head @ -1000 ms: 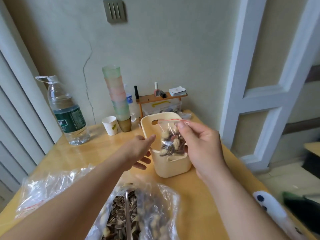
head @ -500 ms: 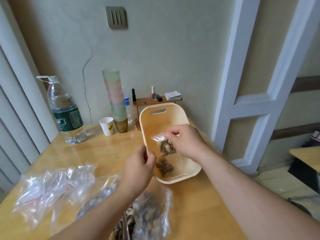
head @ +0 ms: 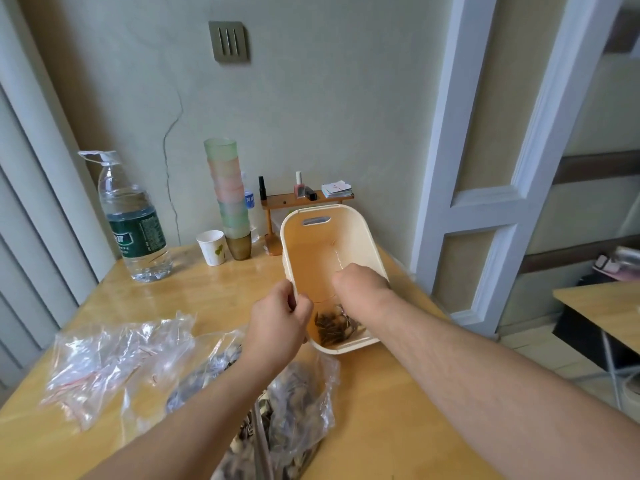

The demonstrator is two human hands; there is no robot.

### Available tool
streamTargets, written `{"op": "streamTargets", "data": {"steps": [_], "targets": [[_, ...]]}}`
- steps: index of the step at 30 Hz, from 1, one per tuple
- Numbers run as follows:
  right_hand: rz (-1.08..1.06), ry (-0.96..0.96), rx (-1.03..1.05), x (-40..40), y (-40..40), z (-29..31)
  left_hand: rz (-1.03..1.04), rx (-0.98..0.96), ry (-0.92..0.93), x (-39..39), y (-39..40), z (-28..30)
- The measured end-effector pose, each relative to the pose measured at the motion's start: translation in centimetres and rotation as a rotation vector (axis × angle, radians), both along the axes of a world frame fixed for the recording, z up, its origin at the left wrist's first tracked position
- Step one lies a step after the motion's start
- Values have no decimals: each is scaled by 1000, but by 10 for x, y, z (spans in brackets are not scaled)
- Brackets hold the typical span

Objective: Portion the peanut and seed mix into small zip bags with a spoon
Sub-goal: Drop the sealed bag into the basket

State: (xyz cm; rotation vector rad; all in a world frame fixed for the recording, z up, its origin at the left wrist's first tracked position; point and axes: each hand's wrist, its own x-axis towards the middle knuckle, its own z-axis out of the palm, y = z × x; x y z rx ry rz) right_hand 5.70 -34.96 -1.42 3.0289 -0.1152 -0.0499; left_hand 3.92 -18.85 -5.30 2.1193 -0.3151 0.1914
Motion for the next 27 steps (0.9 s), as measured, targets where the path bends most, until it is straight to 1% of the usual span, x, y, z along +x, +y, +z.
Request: {"op": "streamTargets", "data": {"steps": [2,5,8,11,14,17,20,22,25,27], "targets": [[41,-25,-19,0,1,-1,8,-7,2,1,0,-1],[121,-94,68,-3,0,-5,20,-20,7,4,3,0],[104,9,82,-9,3,-16,27,-21,8,6,2,0],[39,120,36,-11,11,-28,17,-5,5,3,0,-4],[-1,125,43,-8,16,-33,-4,-2,-23,0,1,-8],[12,92,46,-1,20,-37,-21,-8,-33,1,3,-10],[68,22,156,5,23,-42,-12,0,-39,3,4,-11],[66,12,222,6,21,-45,-6,1,-32,4,3,-11],[19,79,292,10,12,-46,-12,-6,-19,6,4,-8],[18,109,398,11,0,-41,-14,-22,-5,9,4,-7]]}}
